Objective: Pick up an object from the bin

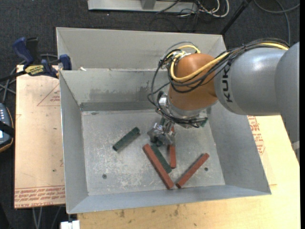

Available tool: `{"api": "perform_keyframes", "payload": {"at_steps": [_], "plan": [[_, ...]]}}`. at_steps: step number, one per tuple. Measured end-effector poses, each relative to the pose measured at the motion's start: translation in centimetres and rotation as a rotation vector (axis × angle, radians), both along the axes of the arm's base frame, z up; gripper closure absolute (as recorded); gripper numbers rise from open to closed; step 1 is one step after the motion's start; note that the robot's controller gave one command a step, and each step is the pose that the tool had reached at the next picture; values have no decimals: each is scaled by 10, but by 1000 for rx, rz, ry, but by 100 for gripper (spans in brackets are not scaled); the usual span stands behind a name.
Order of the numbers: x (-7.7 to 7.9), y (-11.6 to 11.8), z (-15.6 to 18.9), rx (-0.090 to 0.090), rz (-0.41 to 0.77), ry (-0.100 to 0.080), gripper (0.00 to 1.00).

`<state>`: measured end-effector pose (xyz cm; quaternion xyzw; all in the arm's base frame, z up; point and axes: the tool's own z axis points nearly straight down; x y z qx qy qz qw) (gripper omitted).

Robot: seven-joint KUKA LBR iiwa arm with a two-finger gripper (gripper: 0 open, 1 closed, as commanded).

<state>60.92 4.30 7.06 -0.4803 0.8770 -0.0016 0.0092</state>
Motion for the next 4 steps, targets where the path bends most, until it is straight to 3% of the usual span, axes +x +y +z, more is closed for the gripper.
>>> {"api": "perform_keyframes", "payload": {"at_steps": [2, 3, 4], "plan": [[-1, -1, 2, 0, 27, 4, 100], [-5, -1, 16, -3, 21, 21, 100], [-3, -1, 37, -4, 20, 19, 100]]}}
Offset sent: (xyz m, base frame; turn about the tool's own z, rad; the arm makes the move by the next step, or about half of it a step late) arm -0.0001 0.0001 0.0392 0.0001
